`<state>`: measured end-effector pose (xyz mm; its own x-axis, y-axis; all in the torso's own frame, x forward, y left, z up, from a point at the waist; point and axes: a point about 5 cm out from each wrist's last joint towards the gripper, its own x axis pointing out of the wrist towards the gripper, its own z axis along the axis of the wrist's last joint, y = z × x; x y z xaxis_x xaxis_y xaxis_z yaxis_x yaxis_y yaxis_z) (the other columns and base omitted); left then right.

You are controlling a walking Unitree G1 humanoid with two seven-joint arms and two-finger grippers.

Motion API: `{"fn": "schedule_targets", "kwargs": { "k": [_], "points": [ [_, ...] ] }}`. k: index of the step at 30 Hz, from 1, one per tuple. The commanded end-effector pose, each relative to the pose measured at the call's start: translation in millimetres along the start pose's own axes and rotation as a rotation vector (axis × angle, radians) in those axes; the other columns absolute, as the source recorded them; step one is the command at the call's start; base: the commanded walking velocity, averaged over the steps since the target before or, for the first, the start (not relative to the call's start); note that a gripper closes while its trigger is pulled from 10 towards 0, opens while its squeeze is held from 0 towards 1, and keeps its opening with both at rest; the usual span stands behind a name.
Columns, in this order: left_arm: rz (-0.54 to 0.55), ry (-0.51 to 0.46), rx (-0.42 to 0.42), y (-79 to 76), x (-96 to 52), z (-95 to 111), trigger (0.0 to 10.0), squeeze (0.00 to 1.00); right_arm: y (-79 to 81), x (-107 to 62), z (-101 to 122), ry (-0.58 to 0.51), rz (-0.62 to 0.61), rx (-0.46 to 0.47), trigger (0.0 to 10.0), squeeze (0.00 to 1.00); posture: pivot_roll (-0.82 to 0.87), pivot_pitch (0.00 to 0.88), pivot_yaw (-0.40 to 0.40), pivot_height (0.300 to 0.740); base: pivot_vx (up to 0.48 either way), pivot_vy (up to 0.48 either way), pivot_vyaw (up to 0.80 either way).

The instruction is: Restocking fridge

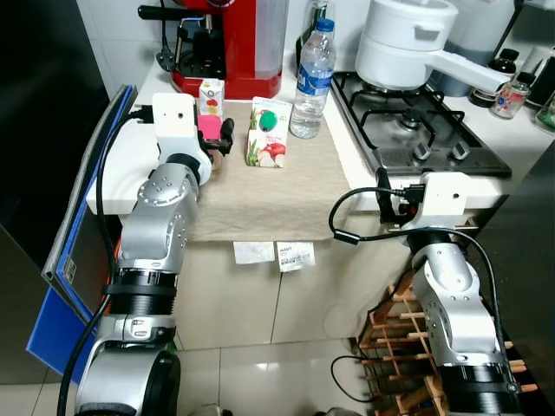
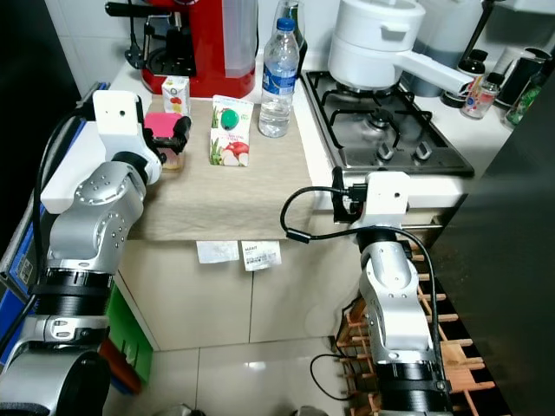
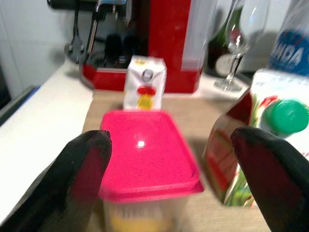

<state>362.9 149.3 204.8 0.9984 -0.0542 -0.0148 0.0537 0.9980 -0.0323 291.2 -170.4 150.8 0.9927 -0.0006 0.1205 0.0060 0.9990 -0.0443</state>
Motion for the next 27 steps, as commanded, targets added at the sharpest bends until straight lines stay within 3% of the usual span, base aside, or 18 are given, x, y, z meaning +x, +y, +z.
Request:
{"fn": "schedule_targets", "kwargs": {
  "k": [1, 5, 11, 17, 27],
  "points": [
    [0.012, 0.021, 0.013, 0.3, 0.6, 1, 10.0, 0.0, -2.6, -2.7, 5, 0.003, -0.009, 0.014, 10.0, 0.0, -0.12, 0.058, 0.004, 0.74, 0.0, 0.0, 0.0],
    [0.036, 0.031, 0.011, 0.6, -1.2, 0, 10.0, 0.0, 1.7, -2.8, 10, 0.01, 0.027, 0.039, 10.0, 0.0, -0.12, 0.064, 0.001, 0.74, 0.0, 0.0, 0.0],
    [0.062, 0.029, 0.016, 2.4, -4.9, 1, 10.0, 0.0, 16.7, -1.5, 26, 0.023, 0.216, 0.094, 10.0, 0.0, -0.12, 0.064, -0.005, 0.74, 0.0, 0.0, 0.0],
    [0.064, 0.036, 0.019, 1.1, -6.0, -1, 10.0, 0.0, 22.8, -2.9, 23, 0.047, 0.295, 0.1, 10.0, 0.0, -0.11, 0.062, -0.009, 0.74, 0.0, 0.0, 0.0],
    [0.074, 0.054, 0.027, 0.6, -6.4, -5, 10.0, 0.0, 55.3, -2.8, 10, 0.134, 0.513, 0.147, 10.0, 0.0, -0.09, 0.054, -0.009, 0.74, 0.0, 0.0, 0.0]
  ]
}}
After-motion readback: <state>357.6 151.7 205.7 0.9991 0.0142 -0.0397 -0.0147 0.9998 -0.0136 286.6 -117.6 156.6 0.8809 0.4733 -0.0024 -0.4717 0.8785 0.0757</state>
